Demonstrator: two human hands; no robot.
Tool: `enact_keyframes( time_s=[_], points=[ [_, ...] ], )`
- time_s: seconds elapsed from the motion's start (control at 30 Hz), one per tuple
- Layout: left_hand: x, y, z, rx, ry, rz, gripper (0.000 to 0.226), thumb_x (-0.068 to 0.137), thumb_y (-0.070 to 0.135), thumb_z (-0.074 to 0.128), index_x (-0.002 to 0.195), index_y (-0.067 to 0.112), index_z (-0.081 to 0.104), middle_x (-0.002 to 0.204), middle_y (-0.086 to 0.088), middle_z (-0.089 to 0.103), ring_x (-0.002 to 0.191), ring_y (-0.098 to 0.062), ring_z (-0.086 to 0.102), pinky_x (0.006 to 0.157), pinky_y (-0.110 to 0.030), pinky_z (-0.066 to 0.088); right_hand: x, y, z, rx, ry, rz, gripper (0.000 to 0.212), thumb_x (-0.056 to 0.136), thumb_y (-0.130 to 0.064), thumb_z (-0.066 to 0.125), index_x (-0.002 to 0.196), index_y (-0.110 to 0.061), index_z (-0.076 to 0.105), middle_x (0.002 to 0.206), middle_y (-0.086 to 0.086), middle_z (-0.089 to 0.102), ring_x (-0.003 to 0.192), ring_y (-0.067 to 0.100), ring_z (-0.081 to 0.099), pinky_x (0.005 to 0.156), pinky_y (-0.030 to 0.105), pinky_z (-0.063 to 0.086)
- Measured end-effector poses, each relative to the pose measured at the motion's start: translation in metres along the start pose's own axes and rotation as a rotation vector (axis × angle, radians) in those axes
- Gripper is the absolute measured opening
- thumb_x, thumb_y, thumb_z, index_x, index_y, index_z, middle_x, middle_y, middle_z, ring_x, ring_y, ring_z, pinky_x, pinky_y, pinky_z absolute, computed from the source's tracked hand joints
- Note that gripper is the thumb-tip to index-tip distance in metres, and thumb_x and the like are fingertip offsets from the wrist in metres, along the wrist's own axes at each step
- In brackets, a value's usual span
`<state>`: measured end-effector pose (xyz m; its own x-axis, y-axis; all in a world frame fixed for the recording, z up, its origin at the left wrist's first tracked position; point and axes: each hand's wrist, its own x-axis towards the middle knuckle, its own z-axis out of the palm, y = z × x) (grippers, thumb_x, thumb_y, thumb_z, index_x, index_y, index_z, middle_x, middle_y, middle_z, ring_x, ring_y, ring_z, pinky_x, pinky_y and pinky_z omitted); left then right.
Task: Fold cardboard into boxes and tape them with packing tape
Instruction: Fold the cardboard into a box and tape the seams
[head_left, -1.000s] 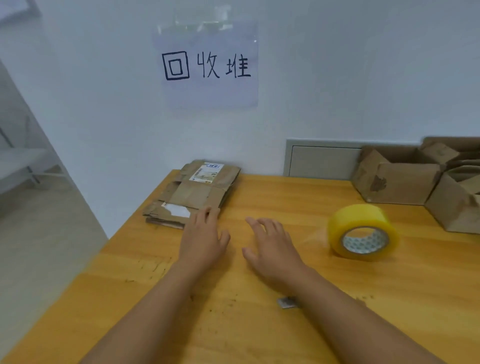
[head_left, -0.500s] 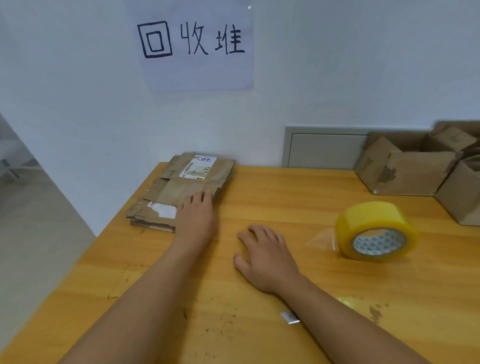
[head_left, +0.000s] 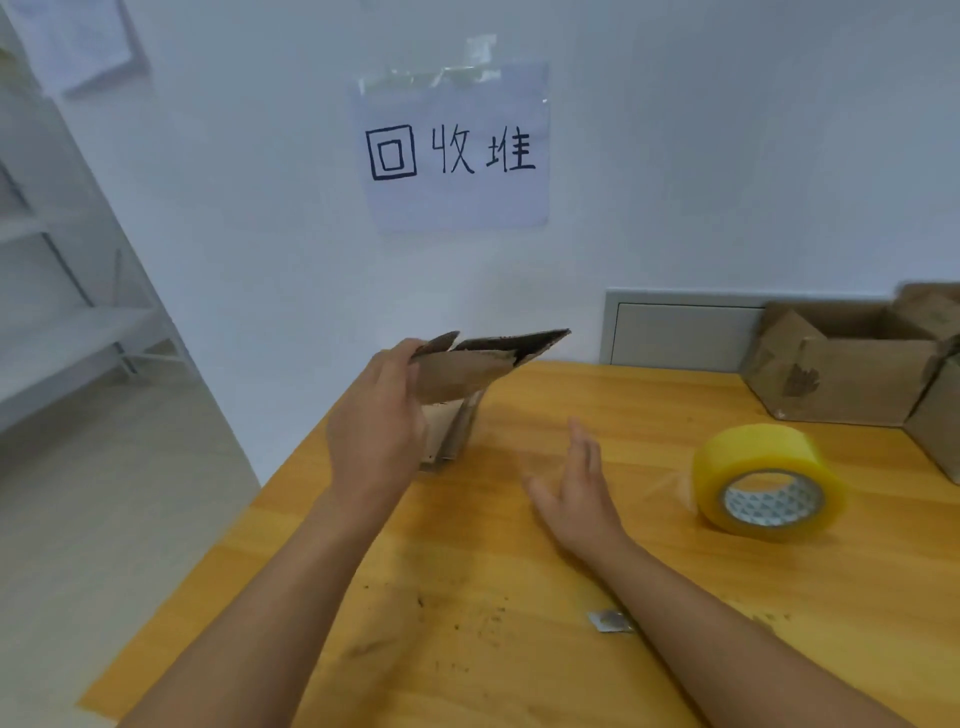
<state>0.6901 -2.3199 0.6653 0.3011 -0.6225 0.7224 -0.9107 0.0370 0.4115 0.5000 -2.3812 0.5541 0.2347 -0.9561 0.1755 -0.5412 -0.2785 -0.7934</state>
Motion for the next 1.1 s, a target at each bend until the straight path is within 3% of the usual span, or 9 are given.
enact_keyframes(
  time_s=[0.07, 0.17, 0.3, 0.43, 0.53, 0.73, 0.83, 0.93, 1.1],
  points=[
    [-0.015, 0.001, -0.018, -0.084, 0.014, -0.02, 0.029, 0.103, 0.011, 0.046, 0.128, 0.019, 0.06, 0.116, 0.005, 0.062, 0.089, 0.0, 0.048, 0.072, -0.018, 0.034, -0.005, -0.011, -0.009, 0.229, 0.086, 0.032, 0.101, 0.088, -0.047, 0.069, 0.156, -0.029, -0.003, 0.162, -0.007, 0.009, 0.146, 0.017, 0.021, 0.116, 0.039, 0.031],
    [-0.04, -0.002, -0.034, -0.172, 0.029, -0.03, 0.027, 0.101, 0.009, 0.05, 0.123, 0.015, 0.064, 0.109, 0.002, 0.056, 0.086, 0.004, 0.044, 0.074, -0.005, 0.036, -0.016, -0.03, -0.024, 0.395, 0.09, -0.028, 0.114, 0.073, -0.06, 0.071, 0.156, -0.032, -0.003, 0.161, -0.012, 0.014, 0.144, 0.01, 0.023, 0.111, 0.031, 0.031],
    [-0.07, 0.003, -0.042, -0.292, 0.033, -0.186, 0.027, 0.101, 0.014, 0.053, 0.126, 0.02, 0.063, 0.108, 0.004, 0.05, 0.094, 0.006, 0.05, 0.079, -0.016, 0.042, -0.037, -0.037, -0.037, 0.415, 0.029, -0.104, 0.123, 0.066, -0.063, 0.075, 0.156, -0.033, -0.003, 0.16, -0.014, 0.018, 0.143, 0.005, 0.027, 0.111, 0.028, 0.032],
    [-0.09, 0.018, -0.04, -0.473, 0.003, -0.295, 0.032, 0.101, 0.027, 0.054, 0.132, 0.026, 0.056, 0.116, 0.01, 0.055, 0.102, 0.013, 0.052, 0.076, -0.001, 0.039, -0.052, -0.034, -0.05, 0.374, -0.026, -0.167, 0.125, 0.061, -0.073, 0.078, 0.153, -0.047, -0.004, 0.156, -0.017, 0.023, 0.141, 0.008, 0.031, 0.108, 0.027, 0.035],
    [-0.103, 0.029, -0.032, -0.569, -0.035, -0.318, 0.044, 0.096, 0.039, 0.055, 0.139, 0.033, 0.046, 0.124, 0.016, 0.053, 0.111, 0.007, 0.053, 0.078, -0.005, 0.045, -0.059, -0.033, -0.055, 0.399, -0.066, -0.183, 0.117, 0.063, -0.072, 0.077, 0.15, -0.054, 0.001, 0.153, -0.016, 0.034, 0.136, 0.007, 0.041, 0.109, 0.038, 0.044],
    [-0.119, 0.035, -0.02, -0.575, -0.099, -0.234, 0.055, 0.091, 0.048, 0.06, 0.136, 0.057, 0.028, 0.127, 0.047, 0.035, 0.126, 0.011, 0.041, 0.099, -0.026, 0.044, -0.067, -0.025, -0.059, 0.457, -0.057, -0.203, 0.098, 0.078, -0.048, 0.072, 0.154, -0.041, 0.01, 0.143, -0.02, 0.045, 0.126, -0.008, 0.047, 0.106, 0.028, 0.046],
    [-0.118, 0.033, -0.016, -0.573, -0.095, -0.191, 0.063, 0.09, 0.044, 0.06, 0.144, 0.05, 0.028, 0.134, 0.039, 0.034, 0.132, 0.004, 0.04, 0.101, -0.032, 0.046, -0.066, -0.03, -0.059, 0.475, -0.042, -0.225, 0.09, 0.081, -0.048, 0.069, 0.144, -0.057, 0.006, 0.139, -0.038, 0.036, 0.125, -0.018, 0.04, 0.105, 0.017, 0.041],
    [-0.112, 0.032, -0.015, -0.572, -0.024, -0.224, 0.065, 0.091, 0.047, 0.056, 0.15, 0.035, 0.032, 0.133, 0.03, 0.036, 0.128, 0.003, 0.042, 0.097, -0.025, 0.047, -0.064, -0.037, -0.057, 0.496, -0.042, -0.242, 0.074, 0.088, -0.048, 0.059, 0.138, -0.061, 0.007, 0.13, -0.052, 0.033, 0.125, -0.022, 0.037, 0.101, 0.008, 0.038],
    [-0.106, 0.024, -0.015, -0.599, 0.036, -0.298, 0.058, 0.095, 0.045, 0.055, 0.148, 0.028, 0.039, 0.129, 0.018, 0.043, 0.119, 0.001, 0.049, 0.09, -0.02, 0.049, -0.057, -0.041, -0.047, 0.55, -0.056, -0.232, 0.05, 0.093, -0.045, 0.048, 0.134, -0.057, 0.023, 0.134, -0.027, 0.044, 0.12, -0.012, 0.049, 0.095, 0.014, 0.046]
  ],
)
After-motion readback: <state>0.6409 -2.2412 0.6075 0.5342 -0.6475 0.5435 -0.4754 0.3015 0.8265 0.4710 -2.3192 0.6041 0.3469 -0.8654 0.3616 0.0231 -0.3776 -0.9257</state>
